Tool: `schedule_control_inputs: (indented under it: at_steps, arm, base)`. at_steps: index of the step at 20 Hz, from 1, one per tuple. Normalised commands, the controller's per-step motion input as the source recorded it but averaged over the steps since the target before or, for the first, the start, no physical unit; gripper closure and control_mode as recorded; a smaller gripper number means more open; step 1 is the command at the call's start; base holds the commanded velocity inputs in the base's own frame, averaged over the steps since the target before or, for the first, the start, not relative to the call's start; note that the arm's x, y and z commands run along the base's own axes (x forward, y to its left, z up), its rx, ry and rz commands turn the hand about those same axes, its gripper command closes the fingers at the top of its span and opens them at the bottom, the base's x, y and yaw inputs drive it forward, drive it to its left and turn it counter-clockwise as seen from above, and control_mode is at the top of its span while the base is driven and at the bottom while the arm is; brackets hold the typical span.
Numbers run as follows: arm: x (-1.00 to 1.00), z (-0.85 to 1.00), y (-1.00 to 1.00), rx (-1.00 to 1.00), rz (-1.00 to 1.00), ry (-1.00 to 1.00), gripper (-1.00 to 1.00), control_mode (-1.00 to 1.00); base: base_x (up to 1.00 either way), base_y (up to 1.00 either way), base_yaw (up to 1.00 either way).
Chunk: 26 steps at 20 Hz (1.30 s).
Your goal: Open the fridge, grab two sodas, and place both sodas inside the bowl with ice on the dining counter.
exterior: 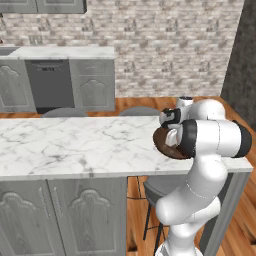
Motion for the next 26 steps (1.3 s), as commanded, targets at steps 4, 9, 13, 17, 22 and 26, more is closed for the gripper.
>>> schedule_control_inputs:
  at_steps: [4,9,13,17,22,26]
  arm:
    - [0.17,-0.21,0.0,0.0,0.07,0.02,-1.0,-1.0]
    - [0.28,-0.12,-0.03,0.0,0.09,0.0,-1.0,-1.0]
    - [0.06,-0.01,-0.01,0.0,0.09,-0.02,-1.0,-1.0]
    - [-0.18,0.2,0.02,0.0,0.05,-0.1,-1.0,-1.0]
    - [-0.47,0.59,0.34,0.0,0.03,-0.17,-1.0,-1.0]
    - [-0.43,0.67,0.7,0.0,0.01,-0.09,-1.0,-1.0]
  base:
    - [0.0,0.0,0.0]
    - [0.0,0.0,0.0]
    - [0.0,0.0,0.0]
    - [0.0,0.0,0.0]
    - [0.0,0.0,0.0]
    - [0.0,0.0,0.0]
